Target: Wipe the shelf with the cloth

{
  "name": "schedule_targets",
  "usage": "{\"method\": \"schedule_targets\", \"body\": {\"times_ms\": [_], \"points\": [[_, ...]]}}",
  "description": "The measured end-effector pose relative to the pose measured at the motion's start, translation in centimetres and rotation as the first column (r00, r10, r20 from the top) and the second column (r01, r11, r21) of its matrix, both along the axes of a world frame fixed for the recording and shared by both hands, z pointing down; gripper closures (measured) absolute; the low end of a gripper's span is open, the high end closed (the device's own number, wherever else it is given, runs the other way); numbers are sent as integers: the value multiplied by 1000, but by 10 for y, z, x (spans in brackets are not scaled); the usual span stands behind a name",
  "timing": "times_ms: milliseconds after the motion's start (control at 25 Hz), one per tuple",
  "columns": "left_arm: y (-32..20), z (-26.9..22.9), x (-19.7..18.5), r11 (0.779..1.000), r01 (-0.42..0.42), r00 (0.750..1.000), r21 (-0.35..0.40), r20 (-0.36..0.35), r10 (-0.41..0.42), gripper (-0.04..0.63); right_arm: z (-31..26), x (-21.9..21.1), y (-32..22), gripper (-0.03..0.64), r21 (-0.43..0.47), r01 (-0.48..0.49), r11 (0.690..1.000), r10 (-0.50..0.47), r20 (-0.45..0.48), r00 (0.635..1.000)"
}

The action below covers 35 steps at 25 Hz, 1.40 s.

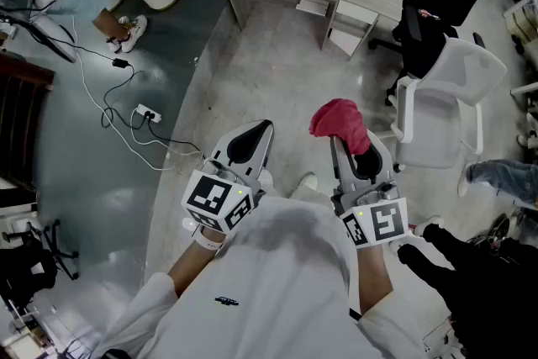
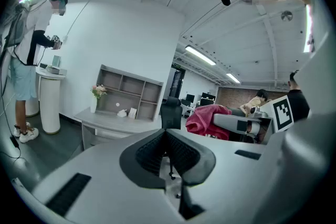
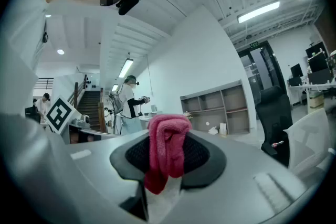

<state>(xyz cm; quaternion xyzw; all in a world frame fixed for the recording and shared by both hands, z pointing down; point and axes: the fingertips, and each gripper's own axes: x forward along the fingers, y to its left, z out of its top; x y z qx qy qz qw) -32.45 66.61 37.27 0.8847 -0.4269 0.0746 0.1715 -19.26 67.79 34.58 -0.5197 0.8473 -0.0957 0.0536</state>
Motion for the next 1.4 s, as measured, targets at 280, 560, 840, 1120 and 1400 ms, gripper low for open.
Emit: {"method": "schedule_targets", "body": {"times_ms": [280,560,840,1120,1400], "points": [[-4,8,5,1000,-15,1000,-19,-27,14,589,-5,4,7,483,18,-24,1000,25,-44,999],[-4,1,28,999,-29,999,-16,-32,29,589,-2,27,12,482,-1,-32,999,32,39,999],[-1,-6,67,998,-65,998,10,-7,65,589,-1,62,24,482,35,-71,997,71,3,998],[6,5,112,996,-91,996,5,0,91,589,17,105,45,482,32,-107,994,107,8,994],[-4,10,132,992,-126,992,-17,19,126,589,28,129,34,482,3,-147,989,146,67,987]]}}
